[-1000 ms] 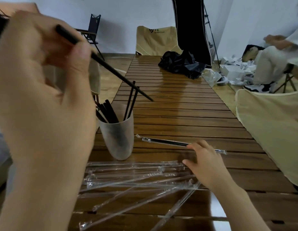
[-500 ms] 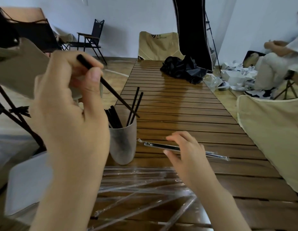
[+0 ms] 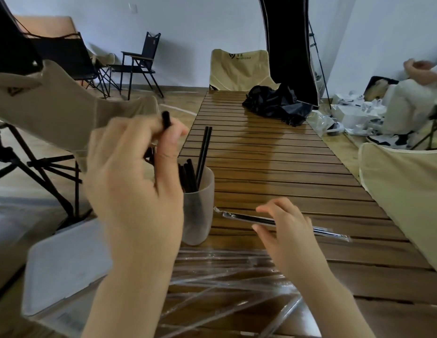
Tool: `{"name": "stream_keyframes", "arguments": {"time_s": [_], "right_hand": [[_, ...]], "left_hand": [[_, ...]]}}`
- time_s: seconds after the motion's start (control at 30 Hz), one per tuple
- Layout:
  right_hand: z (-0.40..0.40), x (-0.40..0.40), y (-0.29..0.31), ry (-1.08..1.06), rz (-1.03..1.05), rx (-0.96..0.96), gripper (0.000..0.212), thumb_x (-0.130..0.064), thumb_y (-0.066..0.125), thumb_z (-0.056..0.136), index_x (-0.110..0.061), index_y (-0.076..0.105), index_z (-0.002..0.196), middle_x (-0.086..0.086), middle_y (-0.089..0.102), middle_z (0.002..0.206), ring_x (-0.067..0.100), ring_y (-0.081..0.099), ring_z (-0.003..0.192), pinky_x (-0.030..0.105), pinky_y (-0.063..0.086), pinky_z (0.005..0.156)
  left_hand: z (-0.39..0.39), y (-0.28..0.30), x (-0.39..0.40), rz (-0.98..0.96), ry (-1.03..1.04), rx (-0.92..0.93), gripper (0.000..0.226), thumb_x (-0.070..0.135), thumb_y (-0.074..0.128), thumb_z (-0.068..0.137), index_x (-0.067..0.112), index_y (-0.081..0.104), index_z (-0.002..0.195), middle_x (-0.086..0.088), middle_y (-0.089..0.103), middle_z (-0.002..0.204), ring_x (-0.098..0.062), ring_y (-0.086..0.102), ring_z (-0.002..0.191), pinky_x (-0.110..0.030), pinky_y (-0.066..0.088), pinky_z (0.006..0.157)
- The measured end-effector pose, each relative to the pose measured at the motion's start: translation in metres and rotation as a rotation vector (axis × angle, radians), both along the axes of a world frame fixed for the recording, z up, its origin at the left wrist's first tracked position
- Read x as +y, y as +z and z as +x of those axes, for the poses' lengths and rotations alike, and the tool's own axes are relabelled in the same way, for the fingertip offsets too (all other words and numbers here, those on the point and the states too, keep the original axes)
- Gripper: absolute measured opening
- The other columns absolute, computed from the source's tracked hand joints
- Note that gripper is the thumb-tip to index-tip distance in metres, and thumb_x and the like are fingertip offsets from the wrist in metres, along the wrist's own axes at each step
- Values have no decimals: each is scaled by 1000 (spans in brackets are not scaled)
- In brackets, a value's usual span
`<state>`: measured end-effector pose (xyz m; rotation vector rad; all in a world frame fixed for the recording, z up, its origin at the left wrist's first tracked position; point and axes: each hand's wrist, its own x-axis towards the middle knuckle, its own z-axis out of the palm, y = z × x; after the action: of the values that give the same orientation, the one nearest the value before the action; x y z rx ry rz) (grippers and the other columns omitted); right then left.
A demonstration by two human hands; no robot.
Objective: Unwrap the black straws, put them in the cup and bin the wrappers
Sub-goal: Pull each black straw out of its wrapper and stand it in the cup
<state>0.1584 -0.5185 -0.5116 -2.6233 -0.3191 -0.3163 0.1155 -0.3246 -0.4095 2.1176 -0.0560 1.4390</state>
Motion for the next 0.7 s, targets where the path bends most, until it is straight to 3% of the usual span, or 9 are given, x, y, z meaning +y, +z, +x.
{"name": "stream_keyframes", "arguments": {"time_s": [0.07,0.13,0.2,0.3,0.4,0.5,0.6,0.7], "right_hand": [[2,-10,-9,-24,-37,61,38,-37,57,90,-31,51,127,-15,45,123,7,44,117,30,28,102],[3,-19,-18,-49,-68,124,44,-42,55,91,-32,44,132,-15,42,130,8,41,124,34,26,108],[4,-26,-28,-78,-115,197,54,-48,51,91,-32,35,139,-11,35,142,12,33,133,40,23,112],[6,-37,-43,-113,-181,285,66,-58,42,90,-31,19,146,-4,19,156,18,10,145,45,14,115],[7,-47,-54,-154,-210,366,73,-65,33,89,-30,8,149,-3,4,159,19,-4,146,48,10,116],[8,-53,-59,-183,-211,352,72,-65,30,89,-31,8,149,-3,13,157,19,5,146,51,12,115],[9,-52,-58,-201,-218,307,67,-61,33,91,-31,13,148,-3,28,149,18,23,141,50,17,113],[7,-50,-56,-203,-261,287,57,-53,38,94,-31,25,145,-5,34,137,16,34,131,47,23,110]], "left_hand": [[6,-11,3,15,-16,226,30,39,47,97,20,69,106,13,61,98,-14,59,94,-26,42,80],[8,-18,2,7,-56,357,34,41,48,92,26,66,117,16,62,108,-12,57,109,-26,40,90],[7,-17,0,-28,-76,356,42,43,55,88,30,57,128,18,55,120,-6,47,120,-29,36,100],[1,-10,-7,-58,-83,255,43,39,62,86,29,54,127,12,53,124,-10,47,120,-38,41,102],[-3,-8,-21,-33,-132,156,31,26,63,87,21,59,117,8,56,112,-10,52,106,-23,43,92],[-2,-18,-43,83,-263,186,27,18,60,87,20,58,114,9,57,102,-4,53,94,-16,44,83],[2,-39,-62,279,-439,584,30,28,52,91,35,49,120,20,52,105,4,51,96,-17,49,85],[4,-72,-66,412,-543,948,26,31,54,95,40,54,119,20,51,119,2,47,111,-24,45,96]]}}
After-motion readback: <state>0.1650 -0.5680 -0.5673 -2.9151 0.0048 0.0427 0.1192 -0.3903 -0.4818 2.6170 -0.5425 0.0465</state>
